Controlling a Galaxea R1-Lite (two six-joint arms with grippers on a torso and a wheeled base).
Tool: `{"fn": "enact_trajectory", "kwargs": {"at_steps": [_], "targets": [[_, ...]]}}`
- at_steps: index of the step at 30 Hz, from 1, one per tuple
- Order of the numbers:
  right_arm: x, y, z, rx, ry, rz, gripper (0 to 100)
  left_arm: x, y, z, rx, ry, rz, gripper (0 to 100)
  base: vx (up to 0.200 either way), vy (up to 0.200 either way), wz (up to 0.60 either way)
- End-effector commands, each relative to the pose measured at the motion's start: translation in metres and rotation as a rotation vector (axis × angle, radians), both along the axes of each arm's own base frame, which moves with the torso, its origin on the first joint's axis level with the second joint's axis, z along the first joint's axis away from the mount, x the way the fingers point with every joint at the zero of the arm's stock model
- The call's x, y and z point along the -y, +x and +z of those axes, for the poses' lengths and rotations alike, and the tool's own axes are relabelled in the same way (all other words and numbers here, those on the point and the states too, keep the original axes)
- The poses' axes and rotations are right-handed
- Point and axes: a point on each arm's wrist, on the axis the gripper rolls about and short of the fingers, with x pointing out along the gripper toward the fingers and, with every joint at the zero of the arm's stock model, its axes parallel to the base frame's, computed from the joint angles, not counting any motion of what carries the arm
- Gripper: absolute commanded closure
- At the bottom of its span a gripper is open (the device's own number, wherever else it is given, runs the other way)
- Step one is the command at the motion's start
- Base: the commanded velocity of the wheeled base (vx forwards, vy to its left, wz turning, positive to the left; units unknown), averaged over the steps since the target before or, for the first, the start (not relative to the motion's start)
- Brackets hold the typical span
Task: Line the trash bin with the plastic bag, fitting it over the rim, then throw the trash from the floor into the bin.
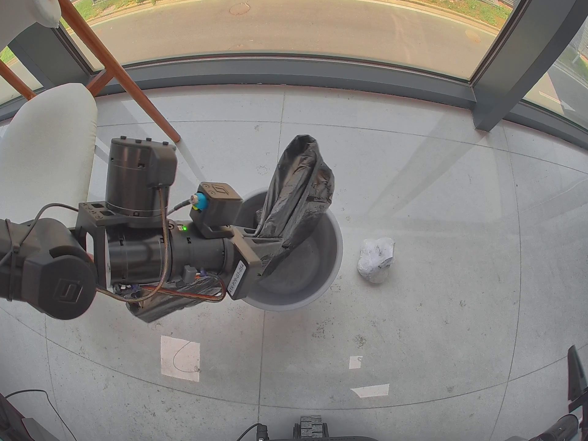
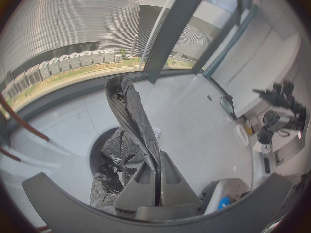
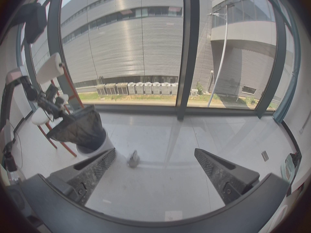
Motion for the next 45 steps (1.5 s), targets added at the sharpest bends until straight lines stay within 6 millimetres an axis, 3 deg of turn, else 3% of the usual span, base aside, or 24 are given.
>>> {"fn": "enact_trajectory", "kwargs": {"at_steps": [1,2,3,4,8,10,17,22,28,37,42,45], "targets": [[-0.02,0.09,0.111,-0.259,0.234,0.271,0,0.03,-0.011,-0.001,0.14,0.252,-0.092,100,0.0,0.0,0.0],[-0.03,0.11,0.112,-0.355,0.266,0.301,0,0.03,-0.011,0.0,0.17,0.276,-0.107,100,0.0,0.0,0.0],[-0.031,0.112,0.112,-0.364,0.271,0.303,0,0.03,-0.011,0.0,0.173,0.279,-0.108,100,0.0,0.0,0.0],[-0.045,0.131,0.115,-0.448,0.295,0.345,0,0.031,-0.011,0.0,0.198,0.302,-0.123,100,0.0,0.0,0.0],[-0.076,0.167,0.117,-0.567,0.319,0.404,0,0.032,-0.012,0.0,0.232,0.333,-0.146,100,0.0,0.0,0.0],[-0.1,0.193,0.111,-0.652,0.344,0.421,0,0.033,-0.015,-0.002,0.241,0.358,-0.143,100,0.0,0.0,0.0],[-0.179,0.247,0.104,-0.809,0.392,0.477,0,0.046,-0.026,-0.002,0.26,0.404,-0.075,100,0.0,0.0,0.0],[-0.218,0.265,0.106,-0.889,0.387,0.483,0,0.044,-0.027,-0.006,0.262,0.429,-0.044,100,0.0,0.0,0.0],[-0.239,0.279,0.108,-0.897,0.404,0.489,0,0.046,-0.025,-0.008,0.285,0.413,-0.027,100,0.0,0.0,0.0],[-0.252,0.299,0.098,-0.894,0.404,0.475,0,0.046,-0.026,-0.009,0.288,0.411,-0.028,100,0.0,0.0,0.0],[-0.244,0.309,0.101,-0.87,0.42,0.451,0,0.045,-0.026,-0.009,0.286,0.412,-0.025,100,0.0,0.0,0.0],[-0.235,0.317,0.113,-0.827,0.45,0.442,0,0.044,-0.027,-0.011,0.28,0.417,-0.027,100,0.0,0.0,0.0]]}}
